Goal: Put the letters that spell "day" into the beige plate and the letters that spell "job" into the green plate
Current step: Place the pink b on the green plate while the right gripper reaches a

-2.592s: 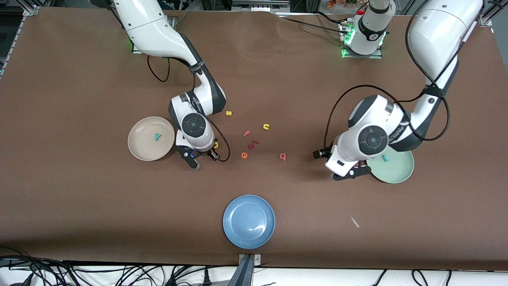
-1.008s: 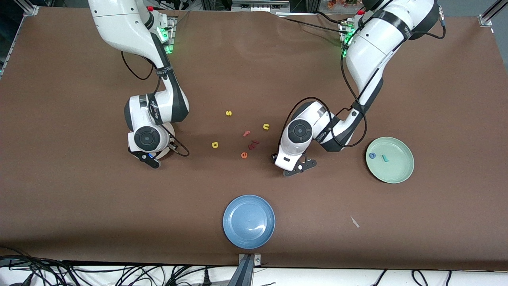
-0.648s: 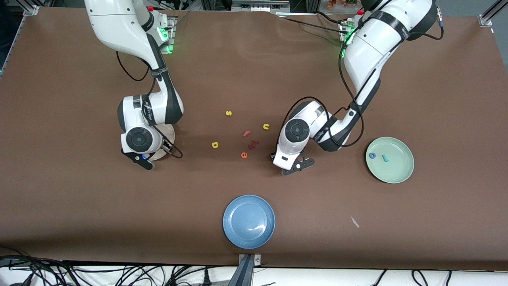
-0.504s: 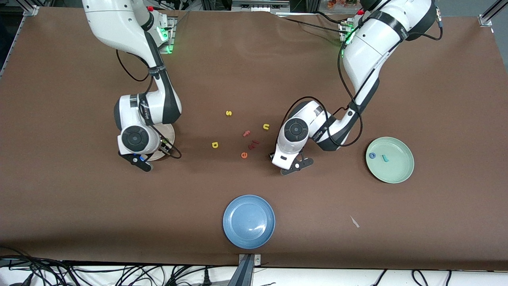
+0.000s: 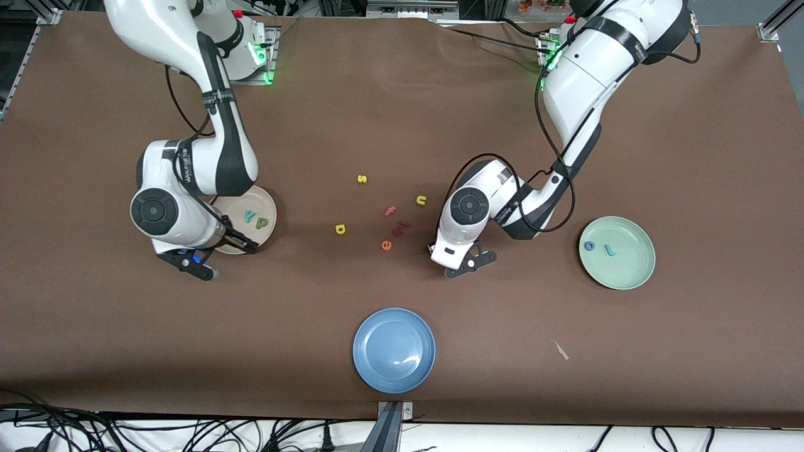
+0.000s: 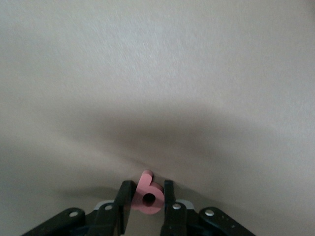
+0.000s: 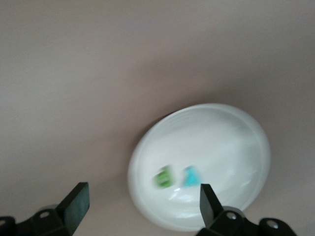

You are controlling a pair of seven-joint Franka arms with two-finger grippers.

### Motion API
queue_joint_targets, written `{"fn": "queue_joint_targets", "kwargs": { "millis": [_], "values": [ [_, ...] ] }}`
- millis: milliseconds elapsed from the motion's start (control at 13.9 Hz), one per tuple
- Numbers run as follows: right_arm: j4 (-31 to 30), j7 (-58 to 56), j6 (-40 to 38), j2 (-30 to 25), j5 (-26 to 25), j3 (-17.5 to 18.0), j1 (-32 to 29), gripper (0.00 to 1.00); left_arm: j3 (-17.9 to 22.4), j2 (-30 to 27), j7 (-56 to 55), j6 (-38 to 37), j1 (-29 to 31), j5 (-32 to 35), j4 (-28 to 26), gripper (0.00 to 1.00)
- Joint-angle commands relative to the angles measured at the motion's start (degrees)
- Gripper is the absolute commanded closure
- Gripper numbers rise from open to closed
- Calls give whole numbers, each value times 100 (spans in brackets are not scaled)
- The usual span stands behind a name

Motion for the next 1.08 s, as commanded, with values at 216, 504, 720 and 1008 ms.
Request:
{"fn": "queue_joint_targets", "kwargs": {
  "millis": [216, 504, 720, 1008],
  "values": [
    [45, 1512, 618, 421, 387, 93, 879, 1, -56, -1009, 1569, -1911, 858, -96, -52, 79],
    [1, 2358, 926, 650, 844, 233, 1003, 1, -47, -1555, 3266, -2890, 1764, -537, -314, 79],
    [-183, 3129, 1575, 773, 845, 295, 1178, 2, -47, -1750, 4365, -2839, 2493, -510, -1044, 78],
    [-193, 3563, 1709, 809, 844, 295, 1241, 2, -29, -1688, 4983, -2066, 3022, -449, -1677, 73]
  ]
}}
